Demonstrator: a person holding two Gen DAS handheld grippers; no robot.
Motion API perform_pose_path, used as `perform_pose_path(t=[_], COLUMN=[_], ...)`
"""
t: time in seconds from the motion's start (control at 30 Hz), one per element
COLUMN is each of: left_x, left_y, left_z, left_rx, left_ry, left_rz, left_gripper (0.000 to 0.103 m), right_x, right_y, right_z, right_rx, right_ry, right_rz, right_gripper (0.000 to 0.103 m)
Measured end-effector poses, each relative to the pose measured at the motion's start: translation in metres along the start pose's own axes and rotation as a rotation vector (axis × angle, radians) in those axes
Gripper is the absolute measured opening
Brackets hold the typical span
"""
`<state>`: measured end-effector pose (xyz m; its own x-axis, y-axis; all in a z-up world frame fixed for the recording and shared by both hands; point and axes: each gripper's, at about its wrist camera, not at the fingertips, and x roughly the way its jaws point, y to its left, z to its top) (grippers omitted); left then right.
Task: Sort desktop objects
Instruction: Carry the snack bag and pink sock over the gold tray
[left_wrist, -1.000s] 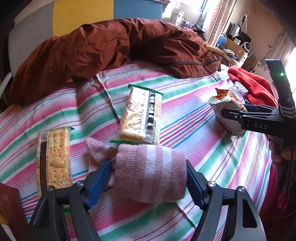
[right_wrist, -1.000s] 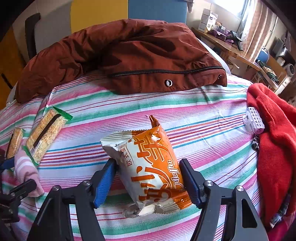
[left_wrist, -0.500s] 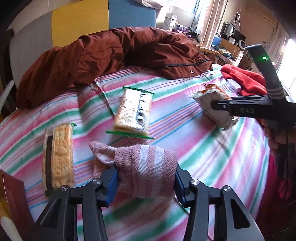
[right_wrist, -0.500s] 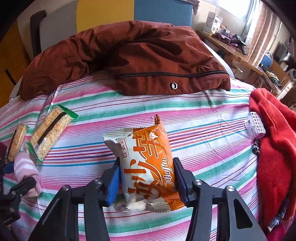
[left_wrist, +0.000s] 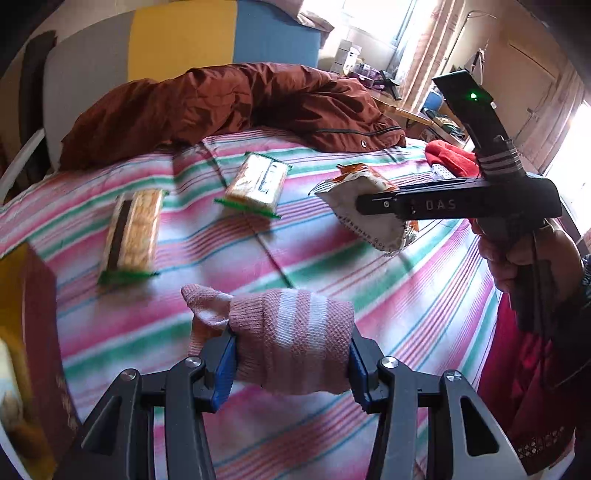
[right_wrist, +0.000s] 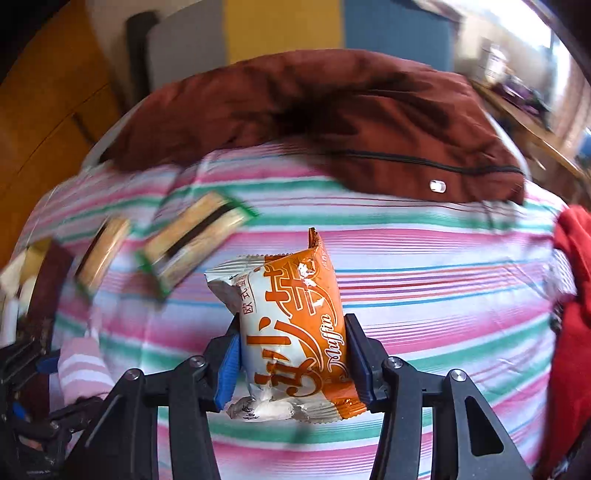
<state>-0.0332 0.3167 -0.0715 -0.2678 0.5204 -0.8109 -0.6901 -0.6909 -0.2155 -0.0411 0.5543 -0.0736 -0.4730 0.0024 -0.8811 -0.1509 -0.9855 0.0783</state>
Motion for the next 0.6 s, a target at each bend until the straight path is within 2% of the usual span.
perform_pose_path(t=[0.1,0.17,0.3,0.6], left_x=[-0.001,0.001,-0.005,-0.057], left_y=[0.005,0.009,0.006,0.004], left_z=[-0.008,-0.013,-0.022,-0.040], left_rx=[-0.023,-0.040,-0.032,-0.033], left_ry=[0.009,0.021,0.019,-0.061], left_rz=[0.015,0.022,0.028,0.028], left_gripper=[0.051,0.051,0.051,0.051], right_x=[0.004,0.006,0.006,-0.003], right_y=[0.016,0.024,0.025,0.050], right_z=[-0.003,-0.006,-0.007,-0.010], right_rx=[-0.057,-0.092,-0.092,-0.165], right_ry=[0.021,0.025,0.026,0.004], right_rz=[0.022,0.006,0.000,0.012], right_gripper=[0.051,0.051,0.051,0.051])
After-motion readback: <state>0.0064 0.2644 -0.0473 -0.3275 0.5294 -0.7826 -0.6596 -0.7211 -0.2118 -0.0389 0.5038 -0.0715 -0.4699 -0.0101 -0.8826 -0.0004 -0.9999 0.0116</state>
